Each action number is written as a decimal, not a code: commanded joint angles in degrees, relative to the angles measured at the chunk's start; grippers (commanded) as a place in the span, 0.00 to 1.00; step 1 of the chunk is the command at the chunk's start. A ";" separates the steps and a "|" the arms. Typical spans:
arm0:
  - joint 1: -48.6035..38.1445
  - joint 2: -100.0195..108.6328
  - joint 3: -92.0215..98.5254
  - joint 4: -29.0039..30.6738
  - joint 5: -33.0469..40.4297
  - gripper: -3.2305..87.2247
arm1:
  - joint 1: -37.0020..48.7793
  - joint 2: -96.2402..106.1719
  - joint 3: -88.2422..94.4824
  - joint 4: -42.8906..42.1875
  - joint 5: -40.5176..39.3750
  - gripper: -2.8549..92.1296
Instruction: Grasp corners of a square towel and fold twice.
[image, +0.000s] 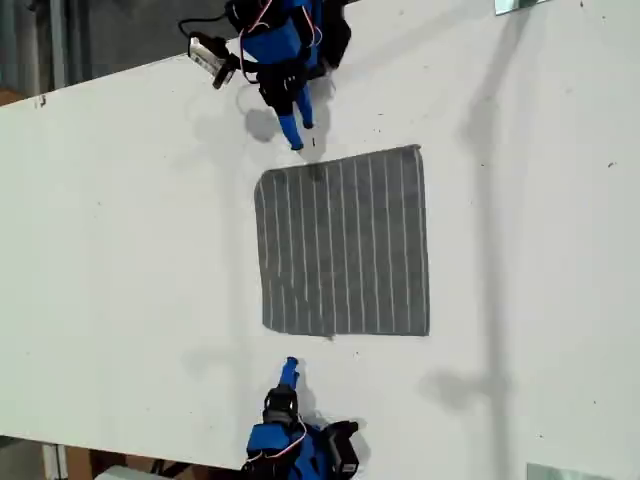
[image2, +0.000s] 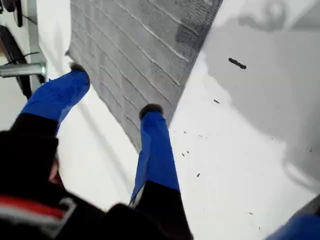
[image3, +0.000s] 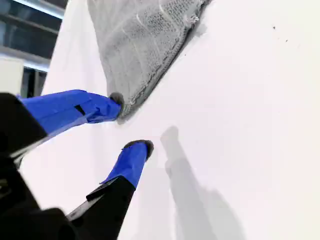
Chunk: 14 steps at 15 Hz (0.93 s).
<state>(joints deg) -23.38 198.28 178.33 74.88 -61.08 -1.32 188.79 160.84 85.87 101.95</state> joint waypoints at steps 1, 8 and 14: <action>-7.29 0.26 -0.97 1.85 -27.07 0.16 | 11.95 -0.09 -0.09 1.23 -7.56 0.24; -5.19 0.26 -0.26 1.05 -28.56 0.13 | 6.33 -0.70 -0.09 1.05 -8.79 0.20; -5.10 0.26 -0.09 0.62 -31.29 0.12 | 5.27 -0.18 0.00 0.62 -8.88 0.19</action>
<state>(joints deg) -28.30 198.28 178.33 75.94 -91.14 3.78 188.61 161.10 86.57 93.60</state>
